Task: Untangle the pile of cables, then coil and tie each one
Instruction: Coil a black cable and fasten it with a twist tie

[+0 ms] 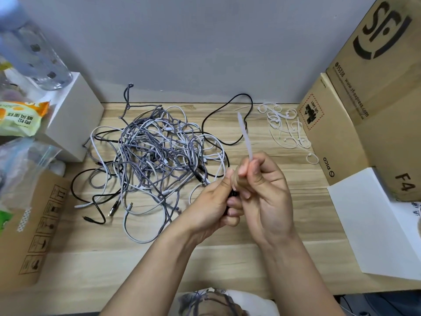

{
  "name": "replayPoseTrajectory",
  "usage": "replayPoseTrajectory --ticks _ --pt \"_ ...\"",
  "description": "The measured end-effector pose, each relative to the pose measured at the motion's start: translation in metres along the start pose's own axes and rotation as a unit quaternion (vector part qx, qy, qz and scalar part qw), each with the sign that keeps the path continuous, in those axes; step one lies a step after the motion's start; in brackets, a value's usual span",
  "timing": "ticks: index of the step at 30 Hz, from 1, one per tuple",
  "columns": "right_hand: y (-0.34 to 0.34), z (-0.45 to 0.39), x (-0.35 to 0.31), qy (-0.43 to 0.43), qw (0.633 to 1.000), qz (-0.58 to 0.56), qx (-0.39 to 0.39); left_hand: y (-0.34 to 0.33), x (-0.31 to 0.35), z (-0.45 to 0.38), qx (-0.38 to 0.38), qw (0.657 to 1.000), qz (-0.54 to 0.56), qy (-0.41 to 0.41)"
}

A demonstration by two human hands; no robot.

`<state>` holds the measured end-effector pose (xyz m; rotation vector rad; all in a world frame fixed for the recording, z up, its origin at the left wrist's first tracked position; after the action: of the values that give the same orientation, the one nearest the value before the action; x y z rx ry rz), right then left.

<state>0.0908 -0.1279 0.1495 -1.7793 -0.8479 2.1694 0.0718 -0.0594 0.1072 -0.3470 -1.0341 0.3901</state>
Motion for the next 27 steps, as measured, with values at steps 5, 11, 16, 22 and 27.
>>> replayPoseTrajectory --ticks 5,11,16,22,27 --pt "-0.003 0.004 0.0 0.005 0.999 0.017 -0.038 0.005 0.002 -0.003 0.066 0.996 -0.047 -0.047" --pt "-0.003 0.006 -0.006 0.035 0.996 -0.005 -0.083 0.012 0.008 -0.004 0.097 0.983 -0.091 -0.126" --pt "0.002 -0.002 -0.014 0.041 0.995 -0.064 -0.072 0.009 0.007 -0.001 0.04 0.99 -0.072 -0.111" --pt "0.011 -0.005 -0.025 0.039 0.992 -0.11 -0.047 0.012 0.012 0.002 0.016 0.99 -0.055 -0.132" --pt "0.008 -0.002 -0.022 0.04 0.996 -0.078 -0.034 0.015 0.016 -0.001 0.056 0.984 -0.094 -0.14"
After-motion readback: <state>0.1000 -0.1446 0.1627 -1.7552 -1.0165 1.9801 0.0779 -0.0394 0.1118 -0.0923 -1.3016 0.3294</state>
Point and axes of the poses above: each hand's wrist, its own z-axis away from the middle knuckle, its own y-axis out of the back of the hand, x = y × z, the point moved 3 cm from there along -z, towards the middle knuckle, and after that the axes turned 6 degrees about x, right-handed, at the moved point
